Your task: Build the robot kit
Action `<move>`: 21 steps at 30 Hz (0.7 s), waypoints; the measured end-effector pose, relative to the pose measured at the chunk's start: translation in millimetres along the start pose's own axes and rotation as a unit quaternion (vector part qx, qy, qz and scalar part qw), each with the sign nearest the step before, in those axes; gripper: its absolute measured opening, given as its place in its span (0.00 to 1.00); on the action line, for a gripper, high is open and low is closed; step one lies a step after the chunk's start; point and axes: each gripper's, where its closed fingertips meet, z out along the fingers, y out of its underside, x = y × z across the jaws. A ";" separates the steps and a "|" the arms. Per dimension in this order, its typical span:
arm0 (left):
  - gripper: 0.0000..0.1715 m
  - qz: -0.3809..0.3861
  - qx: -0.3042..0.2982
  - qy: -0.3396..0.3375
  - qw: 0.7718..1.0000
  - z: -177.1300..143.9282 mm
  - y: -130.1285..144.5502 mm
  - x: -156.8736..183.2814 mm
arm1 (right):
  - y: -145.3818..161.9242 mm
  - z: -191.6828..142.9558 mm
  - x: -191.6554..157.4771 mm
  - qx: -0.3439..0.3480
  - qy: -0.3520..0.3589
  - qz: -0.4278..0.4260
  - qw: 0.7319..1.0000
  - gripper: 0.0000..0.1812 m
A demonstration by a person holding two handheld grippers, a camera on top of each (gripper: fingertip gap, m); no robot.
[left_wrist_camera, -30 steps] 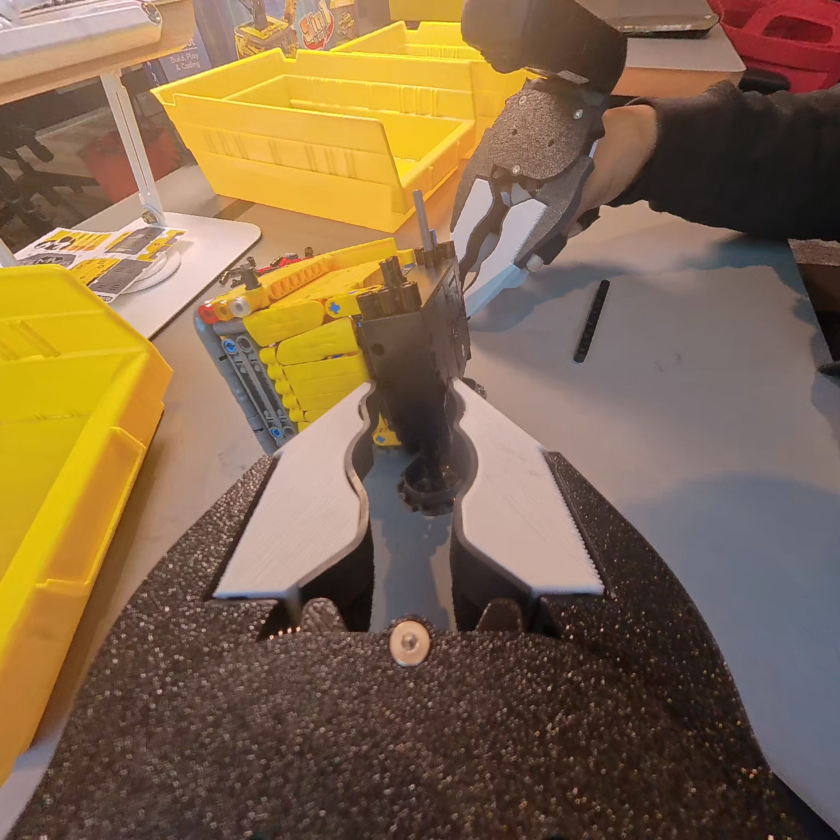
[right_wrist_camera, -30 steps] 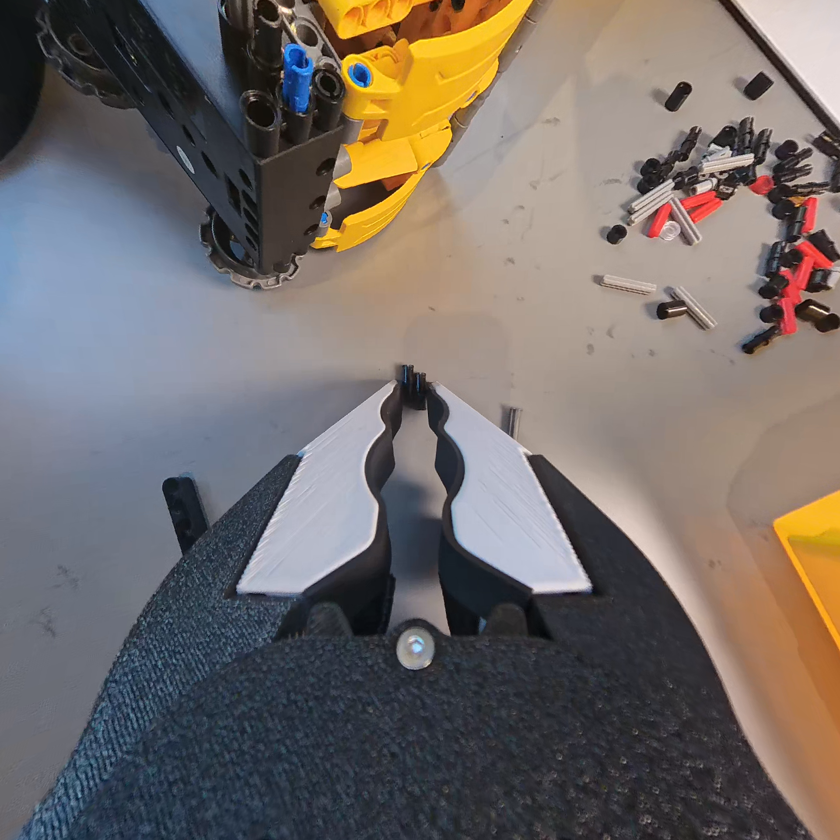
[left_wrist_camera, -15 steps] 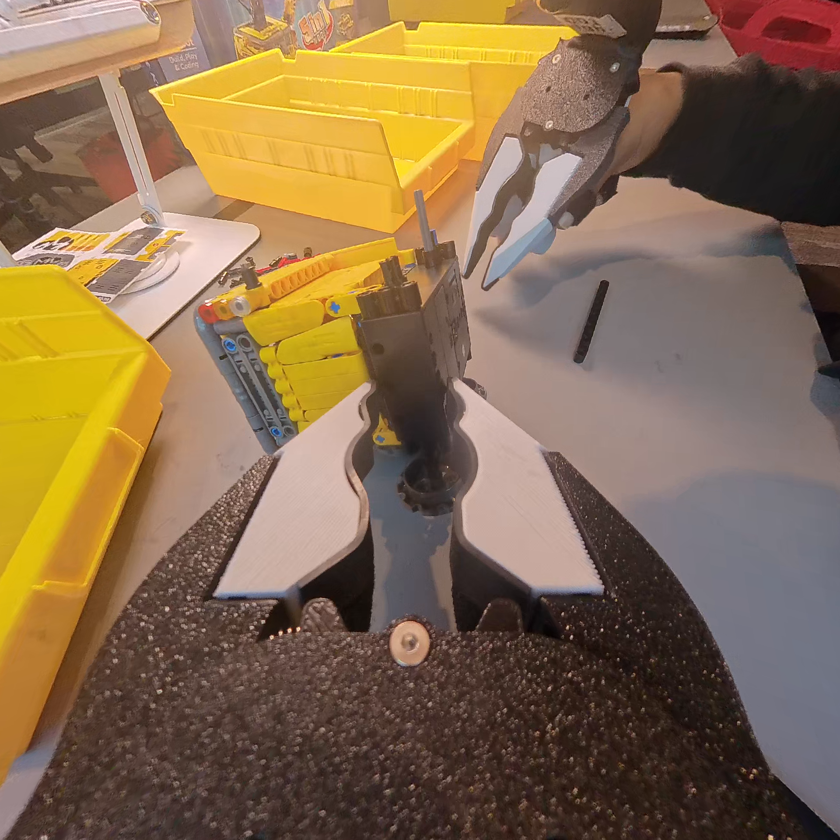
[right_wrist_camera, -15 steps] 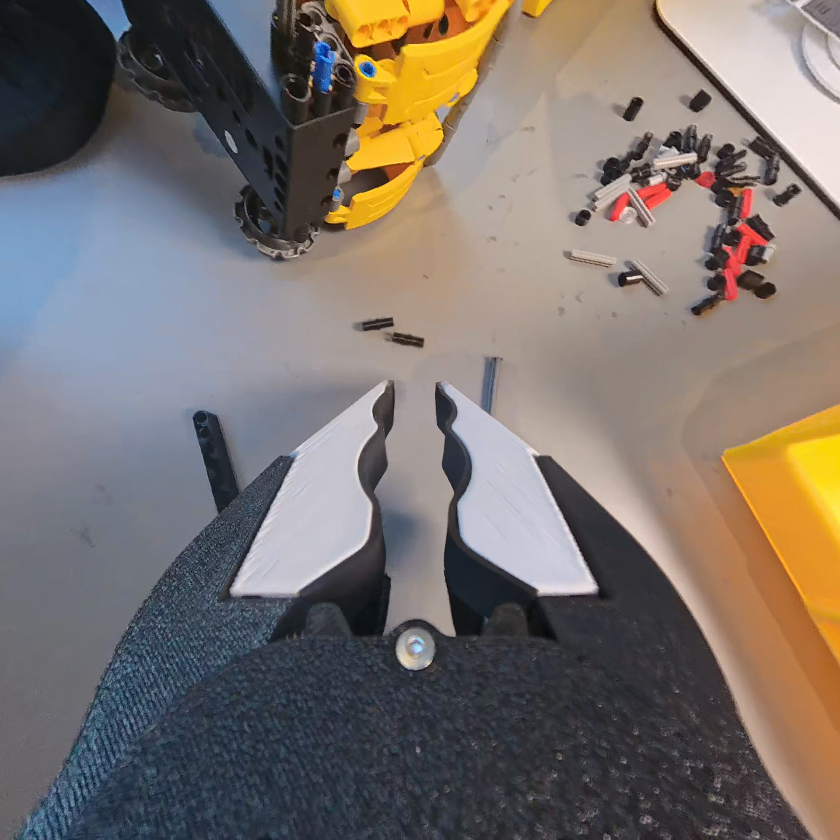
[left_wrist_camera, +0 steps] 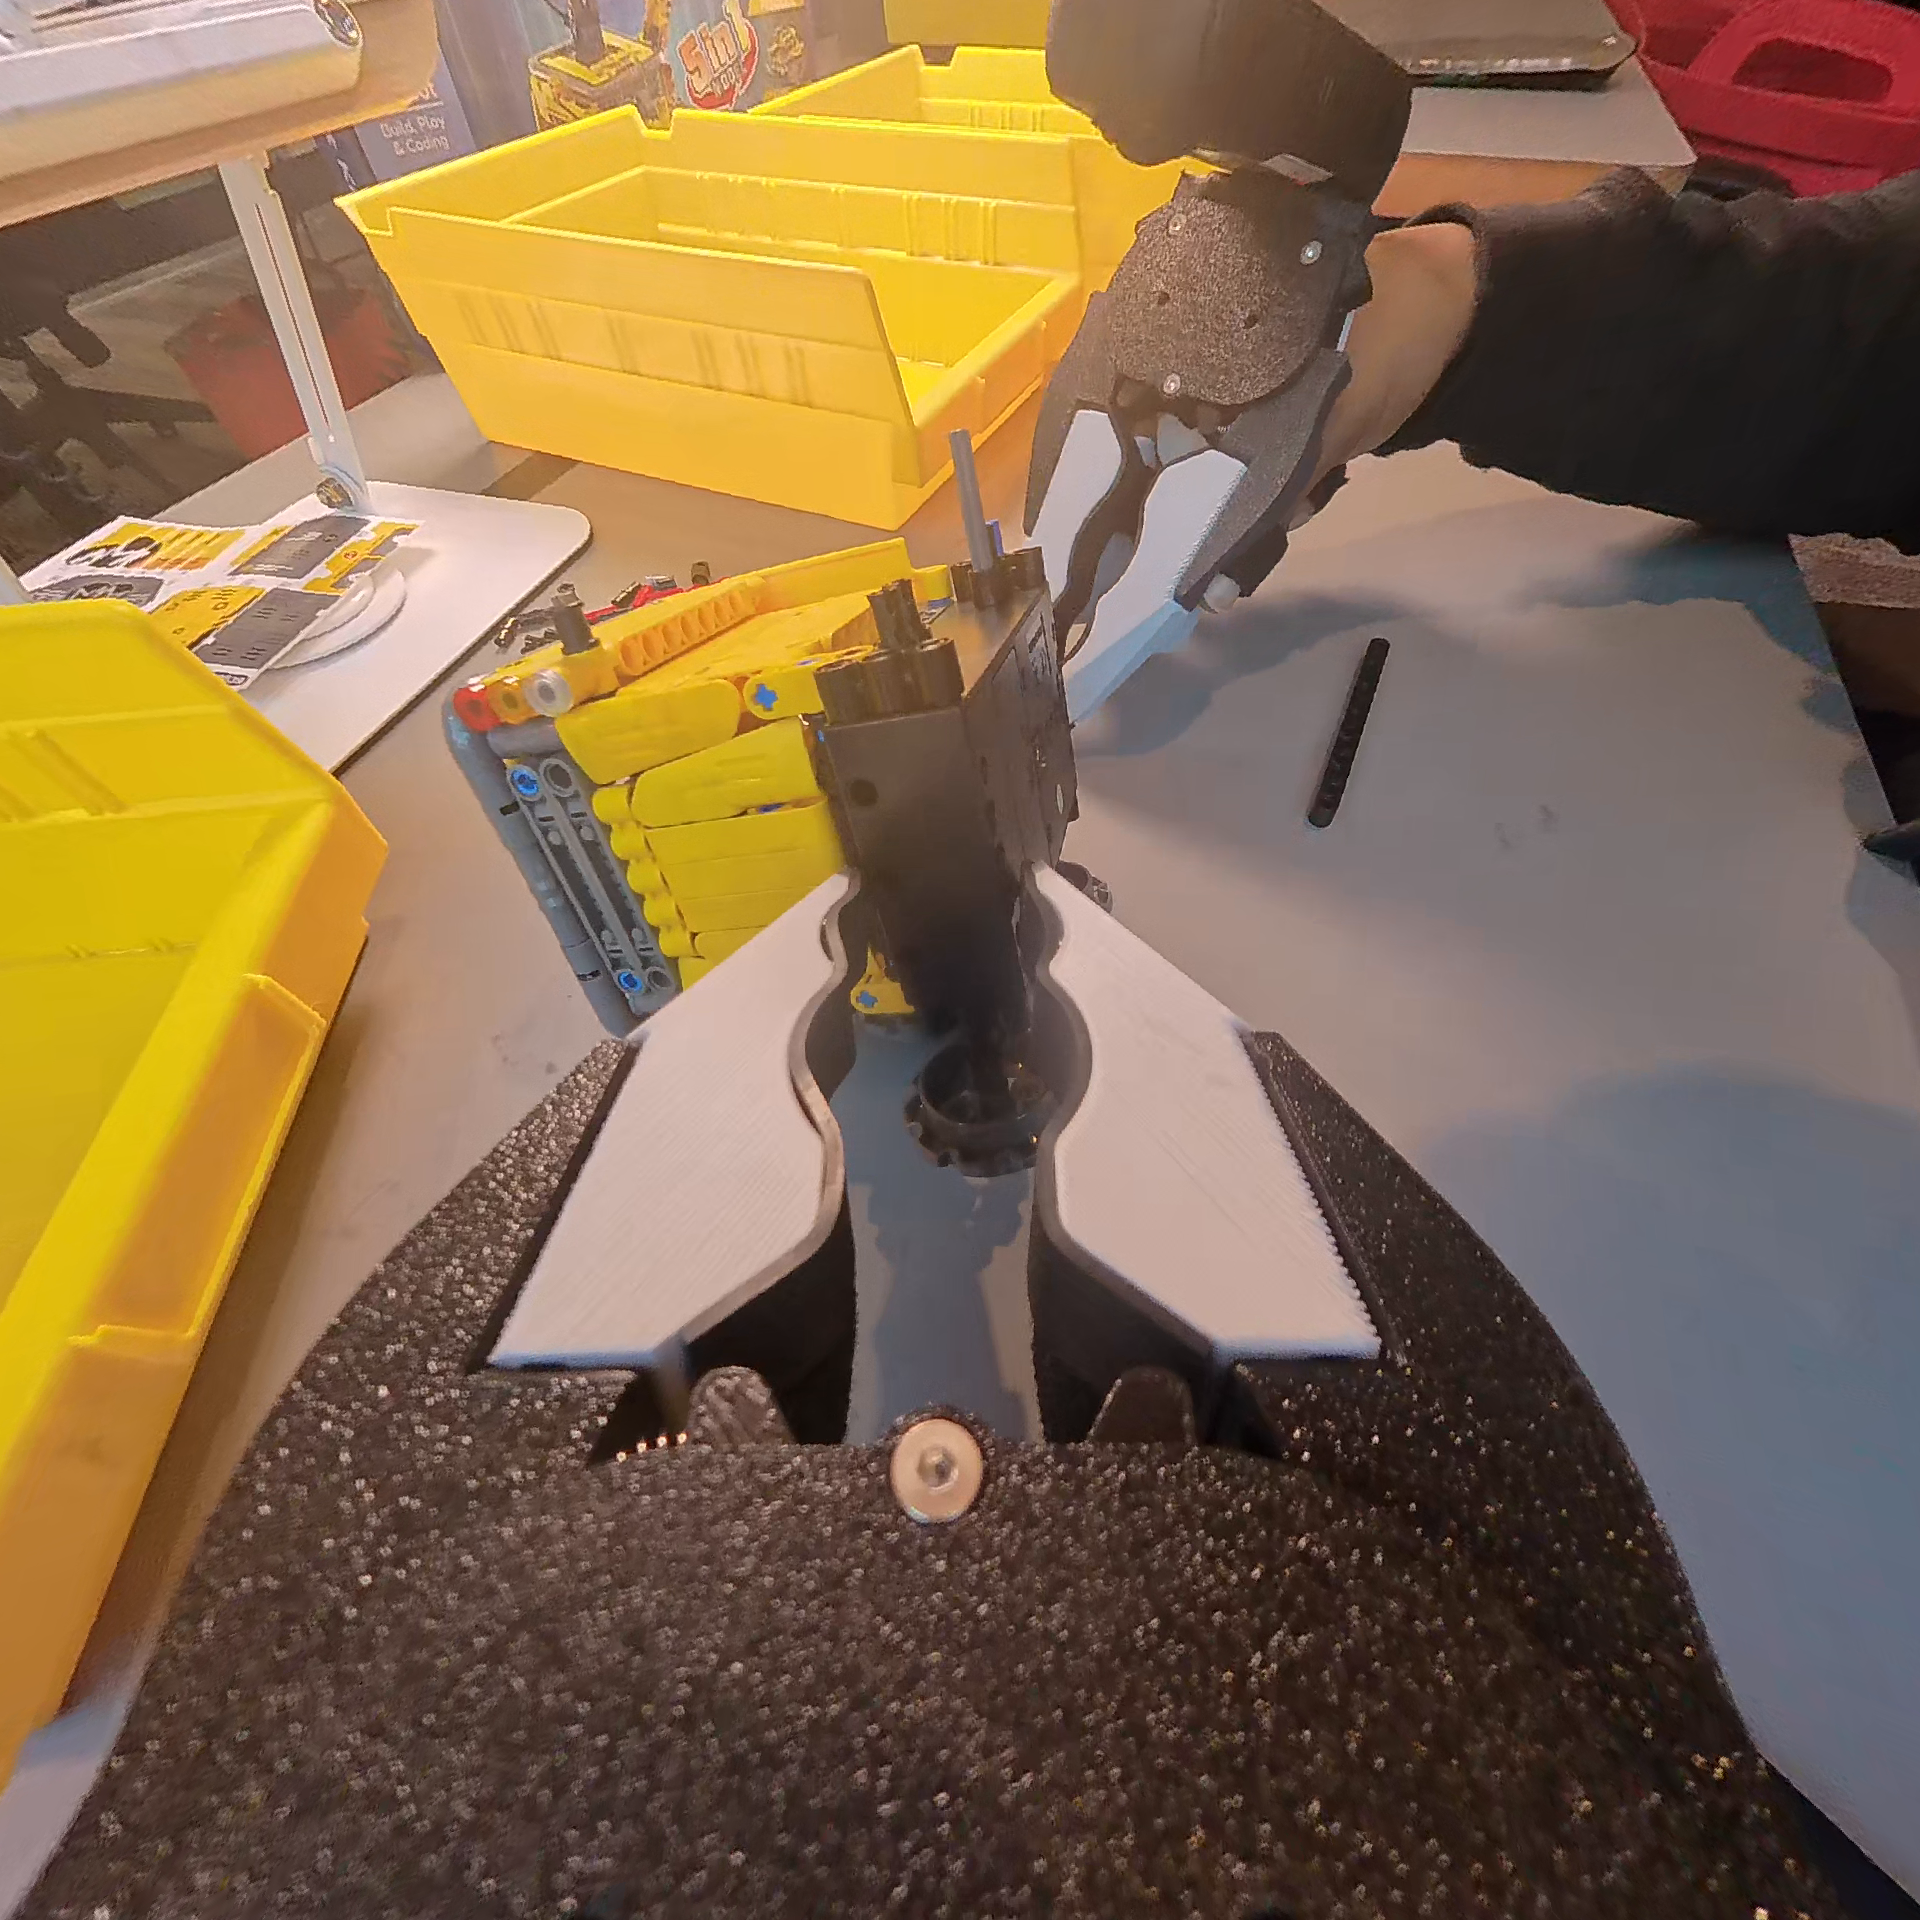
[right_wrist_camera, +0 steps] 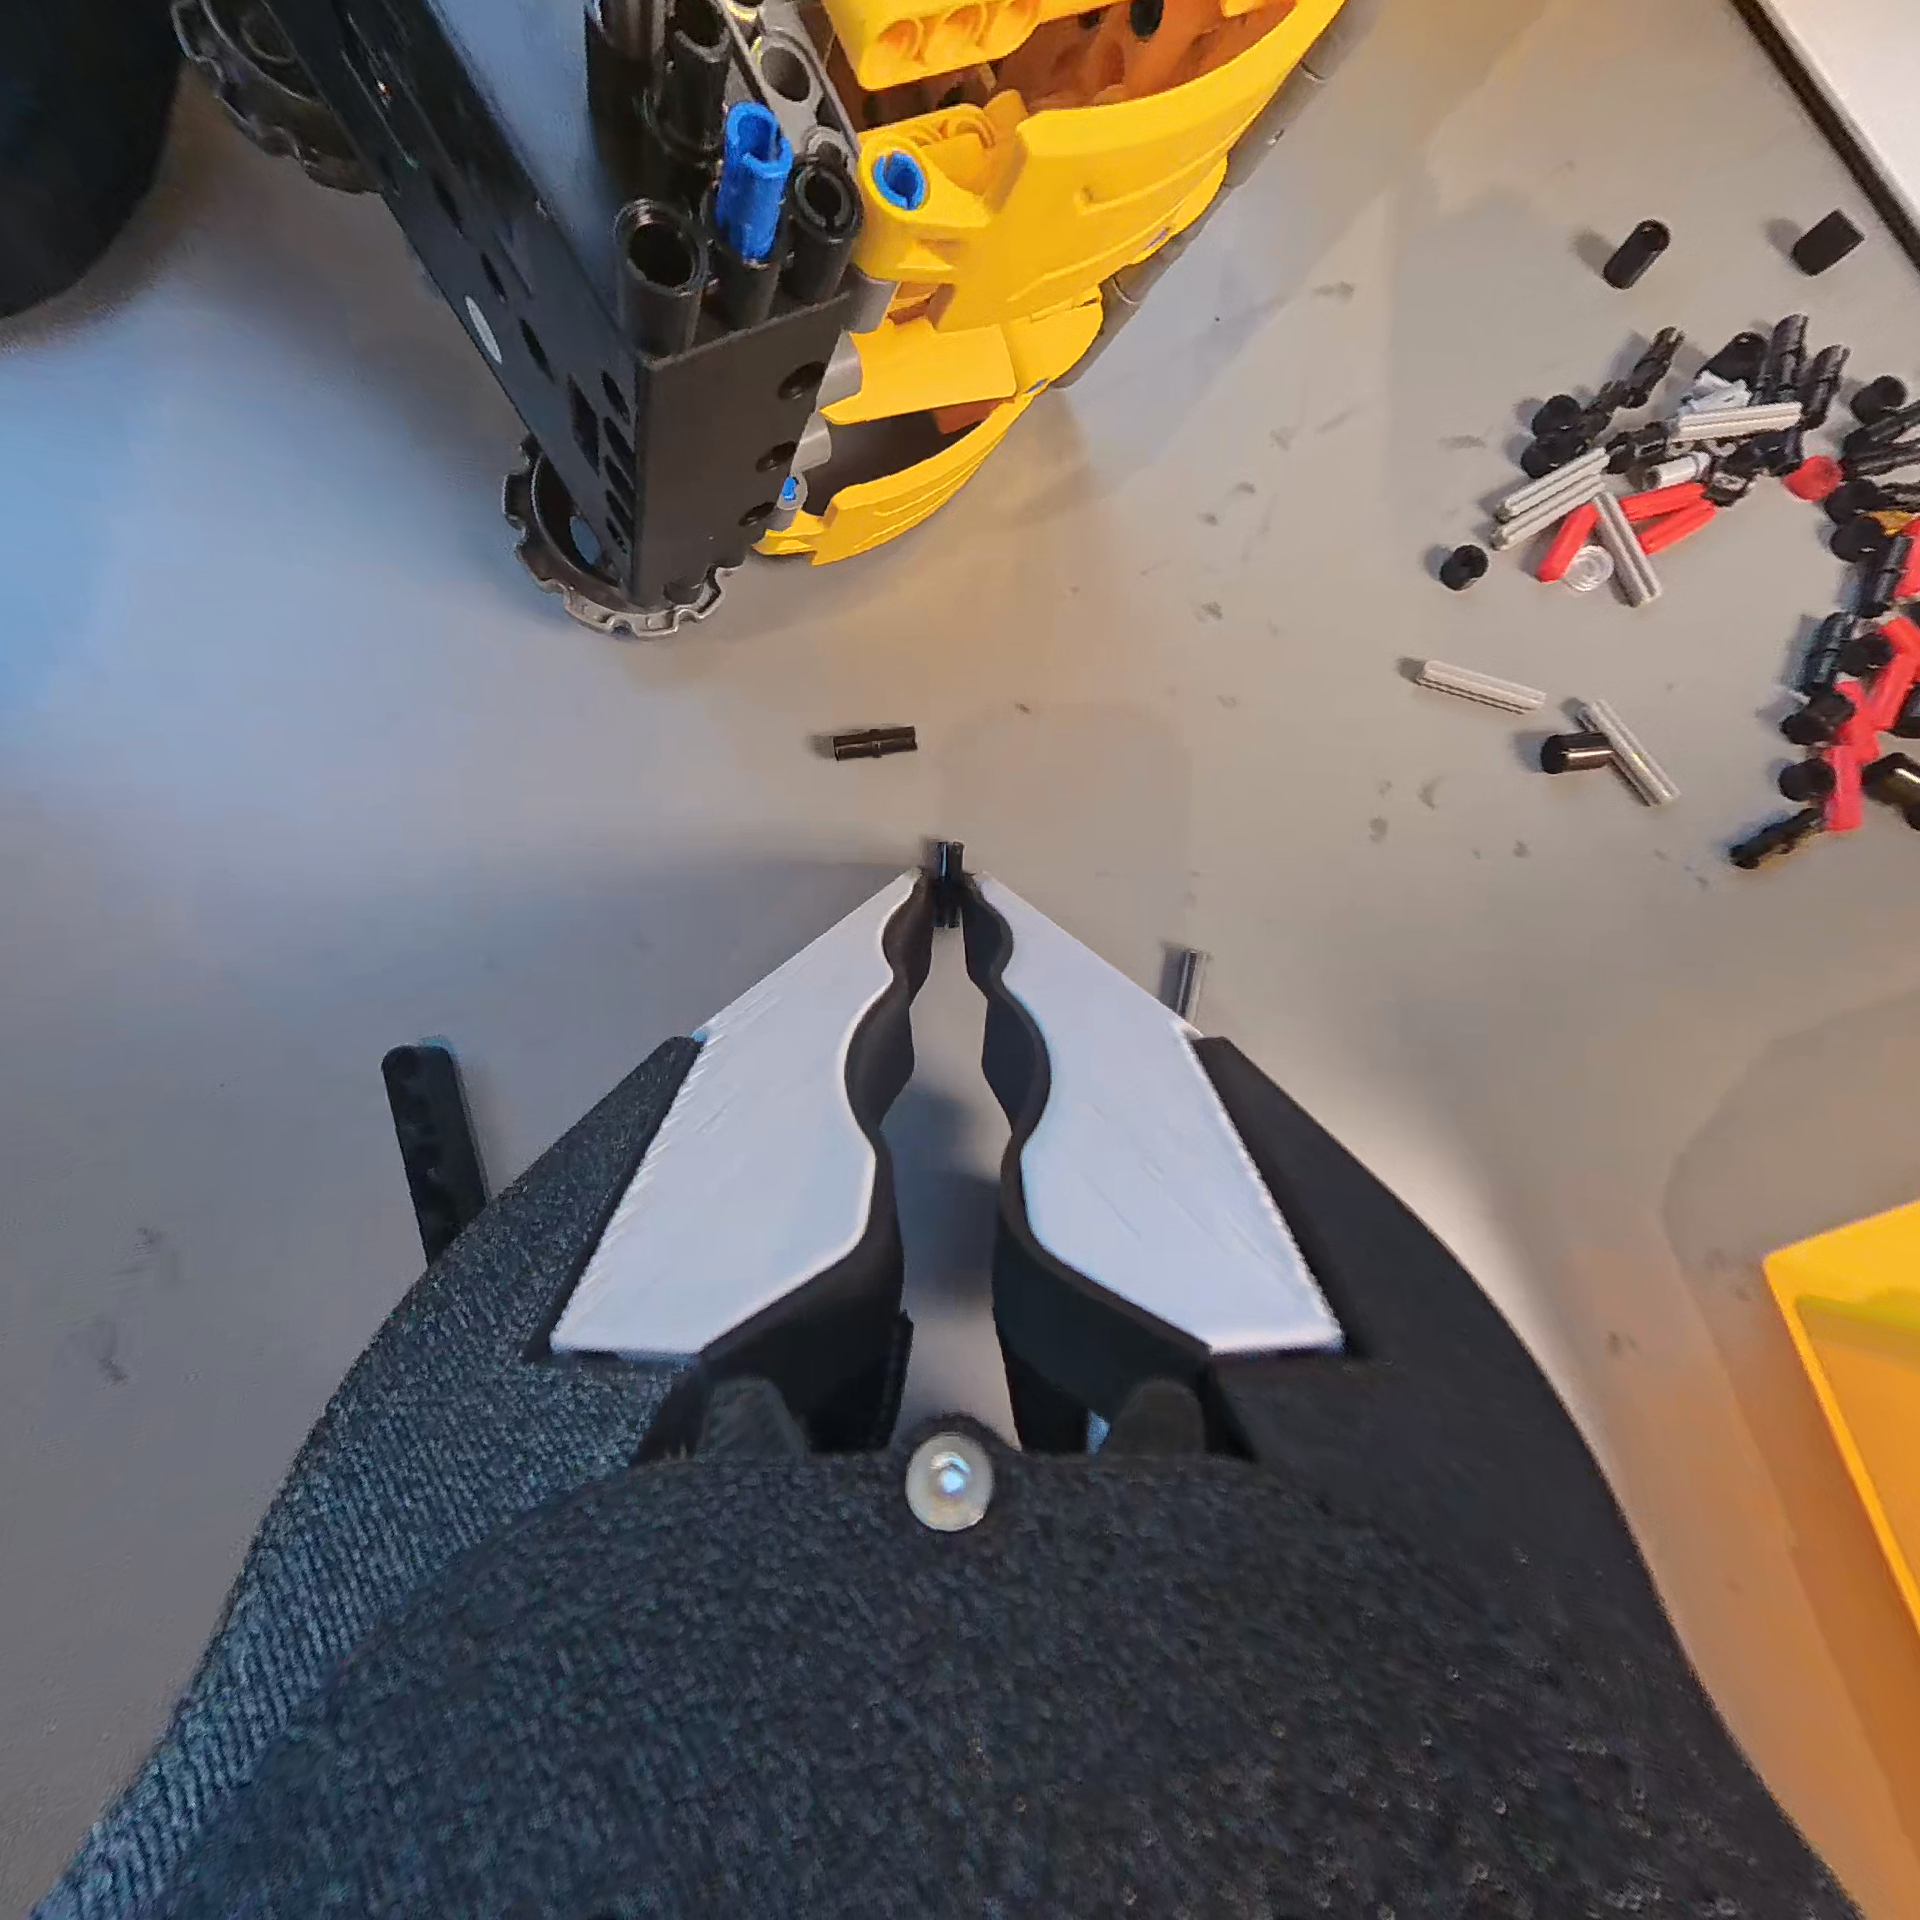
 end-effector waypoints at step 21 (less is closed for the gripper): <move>0.15 -0.003 0.003 0.002 1.000 0.6 0.2 -0.2 | 107.1 -96.7 67.6 -0.017 0.117 0.114 0.986 0.03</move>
